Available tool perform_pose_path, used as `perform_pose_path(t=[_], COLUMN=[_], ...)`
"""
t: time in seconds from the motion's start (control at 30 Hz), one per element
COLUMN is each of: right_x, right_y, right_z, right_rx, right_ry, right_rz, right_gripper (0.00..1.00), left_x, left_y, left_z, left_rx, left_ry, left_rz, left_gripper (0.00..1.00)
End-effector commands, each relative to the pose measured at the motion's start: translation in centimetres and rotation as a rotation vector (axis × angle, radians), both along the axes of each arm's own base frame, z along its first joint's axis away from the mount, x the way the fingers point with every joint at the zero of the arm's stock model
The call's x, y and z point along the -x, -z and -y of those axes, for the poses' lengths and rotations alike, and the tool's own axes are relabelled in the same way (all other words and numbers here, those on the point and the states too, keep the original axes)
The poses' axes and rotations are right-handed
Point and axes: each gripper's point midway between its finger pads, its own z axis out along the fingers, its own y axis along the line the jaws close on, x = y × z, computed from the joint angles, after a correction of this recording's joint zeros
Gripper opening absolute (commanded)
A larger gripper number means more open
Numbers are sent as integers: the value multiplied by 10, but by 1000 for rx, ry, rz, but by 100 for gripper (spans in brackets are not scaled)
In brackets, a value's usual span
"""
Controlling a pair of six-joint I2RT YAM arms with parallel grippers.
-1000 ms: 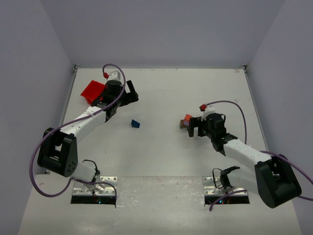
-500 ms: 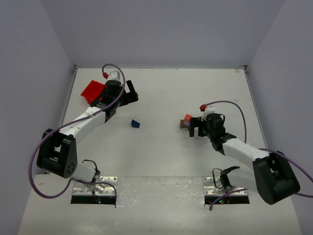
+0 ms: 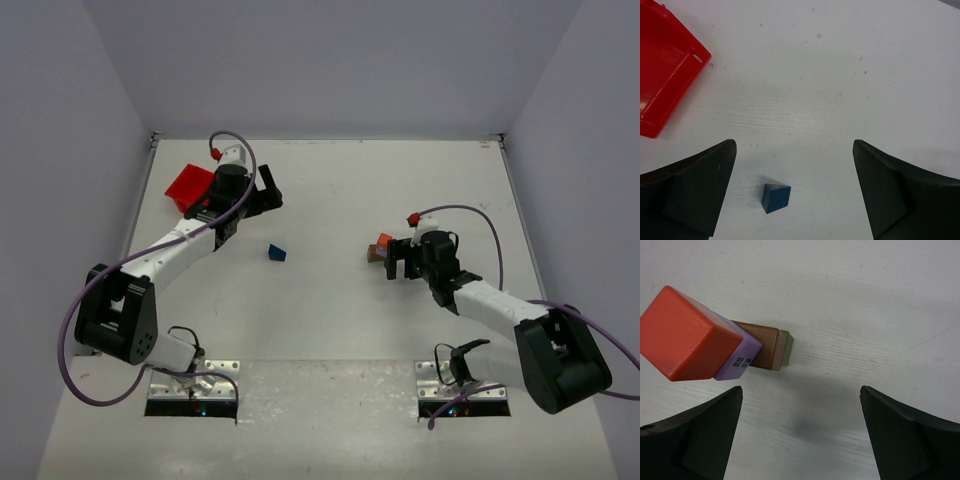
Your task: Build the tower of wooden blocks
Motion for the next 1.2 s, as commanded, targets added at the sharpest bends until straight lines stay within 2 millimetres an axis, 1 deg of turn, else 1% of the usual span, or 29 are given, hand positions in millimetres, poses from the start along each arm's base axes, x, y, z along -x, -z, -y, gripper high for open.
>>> perform_pose_path(t=[0.0, 0.57, 0.9, 1.17], right_x=[-22, -32, -33, -31], right_y=[-31, -32, -30, -29], right_z=[-8, -5, -2, -3], right_rx=[-27, -4, 18, 16], right_ry=[-9, 16, 30, 22], right_rz=[112, 116, 101, 88], right_gripper=[99, 99, 99, 99], left_x=[-3, -3, -3, -2], left_y=[-24, -23, -23, -23], left_z=[5, 4, 5, 5], left_rx=[19, 15, 17, 17], left_ry=[11, 12, 14, 16], left_rz=[84, 82, 83, 83], left_gripper=[100, 100, 100, 100])
